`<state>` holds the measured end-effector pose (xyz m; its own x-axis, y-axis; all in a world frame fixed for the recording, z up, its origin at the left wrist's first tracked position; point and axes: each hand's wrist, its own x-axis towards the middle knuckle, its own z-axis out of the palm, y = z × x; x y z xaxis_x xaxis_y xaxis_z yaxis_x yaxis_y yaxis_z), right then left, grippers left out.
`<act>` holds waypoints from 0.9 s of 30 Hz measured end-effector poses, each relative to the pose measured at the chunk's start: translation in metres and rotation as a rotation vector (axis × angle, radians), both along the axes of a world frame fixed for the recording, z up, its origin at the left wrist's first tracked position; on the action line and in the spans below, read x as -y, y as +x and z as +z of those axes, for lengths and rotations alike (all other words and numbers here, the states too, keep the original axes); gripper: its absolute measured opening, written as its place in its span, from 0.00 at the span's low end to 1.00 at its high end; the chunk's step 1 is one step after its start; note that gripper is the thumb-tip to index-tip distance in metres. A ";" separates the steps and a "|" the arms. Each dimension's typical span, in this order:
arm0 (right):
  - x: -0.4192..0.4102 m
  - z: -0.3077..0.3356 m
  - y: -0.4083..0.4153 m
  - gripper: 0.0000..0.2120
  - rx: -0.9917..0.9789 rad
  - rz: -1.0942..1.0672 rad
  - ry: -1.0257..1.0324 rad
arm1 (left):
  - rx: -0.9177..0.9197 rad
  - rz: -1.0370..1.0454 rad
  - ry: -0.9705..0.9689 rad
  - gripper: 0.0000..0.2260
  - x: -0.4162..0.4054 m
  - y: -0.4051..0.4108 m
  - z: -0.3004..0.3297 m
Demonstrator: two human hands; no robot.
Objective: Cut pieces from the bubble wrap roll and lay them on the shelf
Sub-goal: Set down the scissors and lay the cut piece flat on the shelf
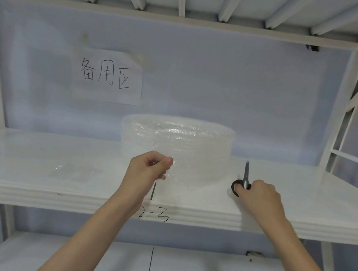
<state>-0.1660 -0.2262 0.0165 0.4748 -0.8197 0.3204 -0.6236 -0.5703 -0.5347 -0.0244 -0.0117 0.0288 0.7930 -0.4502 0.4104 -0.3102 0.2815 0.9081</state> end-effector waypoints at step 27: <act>-0.003 0.011 0.047 0.17 -0.518 -0.072 -0.153 | -0.010 -0.083 -0.011 0.06 -0.033 0.024 -0.001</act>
